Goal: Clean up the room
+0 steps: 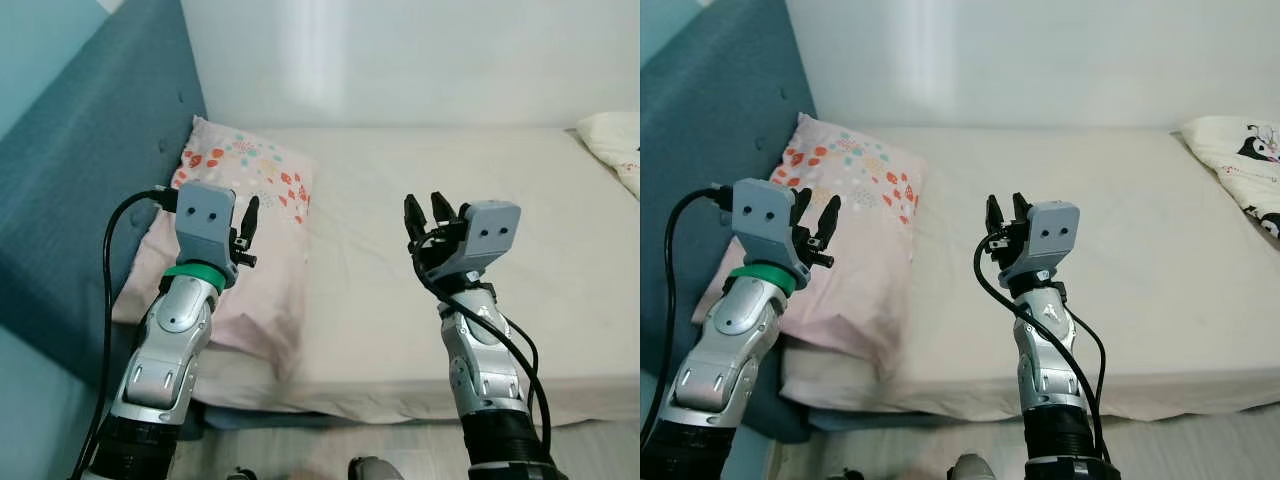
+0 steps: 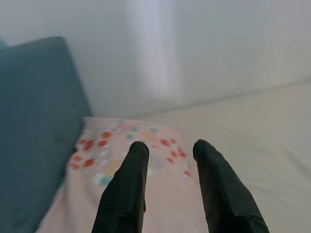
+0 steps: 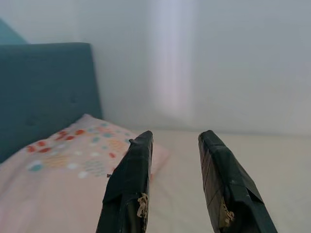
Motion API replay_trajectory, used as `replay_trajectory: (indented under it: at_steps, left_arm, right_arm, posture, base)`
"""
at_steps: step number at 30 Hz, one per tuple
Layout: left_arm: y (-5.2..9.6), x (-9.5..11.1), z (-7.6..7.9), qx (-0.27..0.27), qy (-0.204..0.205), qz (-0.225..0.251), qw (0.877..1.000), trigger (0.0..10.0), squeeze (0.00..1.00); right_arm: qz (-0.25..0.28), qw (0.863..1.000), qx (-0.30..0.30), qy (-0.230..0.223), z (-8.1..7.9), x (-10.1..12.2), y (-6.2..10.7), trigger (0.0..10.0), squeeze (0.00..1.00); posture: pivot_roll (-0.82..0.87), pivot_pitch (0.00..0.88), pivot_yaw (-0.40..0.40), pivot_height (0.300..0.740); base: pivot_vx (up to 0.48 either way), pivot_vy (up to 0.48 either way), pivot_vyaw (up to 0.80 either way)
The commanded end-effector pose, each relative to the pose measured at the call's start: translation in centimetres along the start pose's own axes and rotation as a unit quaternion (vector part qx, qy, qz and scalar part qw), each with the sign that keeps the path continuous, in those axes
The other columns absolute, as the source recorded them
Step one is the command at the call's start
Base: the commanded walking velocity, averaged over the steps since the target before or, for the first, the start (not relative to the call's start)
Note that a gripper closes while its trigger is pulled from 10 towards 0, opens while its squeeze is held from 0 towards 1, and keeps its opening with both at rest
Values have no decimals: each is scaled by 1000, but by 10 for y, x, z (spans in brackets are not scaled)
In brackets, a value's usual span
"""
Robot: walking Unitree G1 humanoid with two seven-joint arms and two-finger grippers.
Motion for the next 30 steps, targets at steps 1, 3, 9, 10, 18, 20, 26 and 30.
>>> replay_trajectory:
  at_steps: [1, 3, 9, 10, 18, 20, 26, 30]
  left_arm:
    - [1, -6, 3, -5, -5, -7, 1000, 10000, 0]
    - [1, -6, 4, -6, -6, -6, 1000, 10000, 0]
    - [1, -5, 3, -7, -5, -5, 1000, 10000, 0]
    - [1, -5, 3, -7, -5, -5, 1000, 10000, 0]
    - [1, -5, 3, -8, -6, -5, 1000, 10000, 0]
    - [1, -6, 3, -8, -7, -5, 1000, 10000, 0]
    - [2, -6, 4, -10, -5, -5, 1000, 10000, 0]
    - [3, -10, 10, -35, 10, -18, 999, 10000, 0]
  right_arm:
    - [-8, 1000, -5, -4, 1, -6, 4, 10000, 0]
    - [-8, 1000, -5, -4, 1, -6, 4, 10000, 0]
    - [-10, 1000, -7, -4, 1, -7, 5, 10000, 0]
    - [-10, 1000, -7, -4, 1, -7, 5, 10000, 0]
    - [-12, 1000, -8, -5, 1, -9, 6, 10000, 0]
    - [-14, 1000, -8, -6, 1, -10, 6, 10000, 0]
    - [-23, 1000, -7, -12, 0, -14, 7, 10000, 0]
    - [-34, 999, -18, -28, 3, -18, 7, 10000, 0]
  posture:
    - [-83, 0, 33, 705]
    - [-83, 0, 33, 705]
    - [-81, 0, 38, 705]
    - [-81, 0, 38, 705]
    - [-80, 0, 41, 705]
    - [-80, 0, 41, 705]
    - [-80, 0, 38, 705]
    - [-81, 0, 37, 705]
  base:
    - [-345, 0, 0]
    - [-345, 0, 0]
    - [-359, 0, 0]
    - [-368, 0, 0]
    - [-367, 0, 0]
    - [-368, 0, 0]
    - [-183, 0, 0]
    - [0, 0, -573]
Point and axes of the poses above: a point about 5 cm out from each wrist's last joint towards the gripper, its own y axis pointing back from the gripper into the wrist, its own x axis along the axis of the wrist's last joint, z = x × y, the point moved 4 cm from there along -y, pointing out of the wrist towards the gripper, and after that the axes turned 2 degrees about -y, right-handed, at the moved point
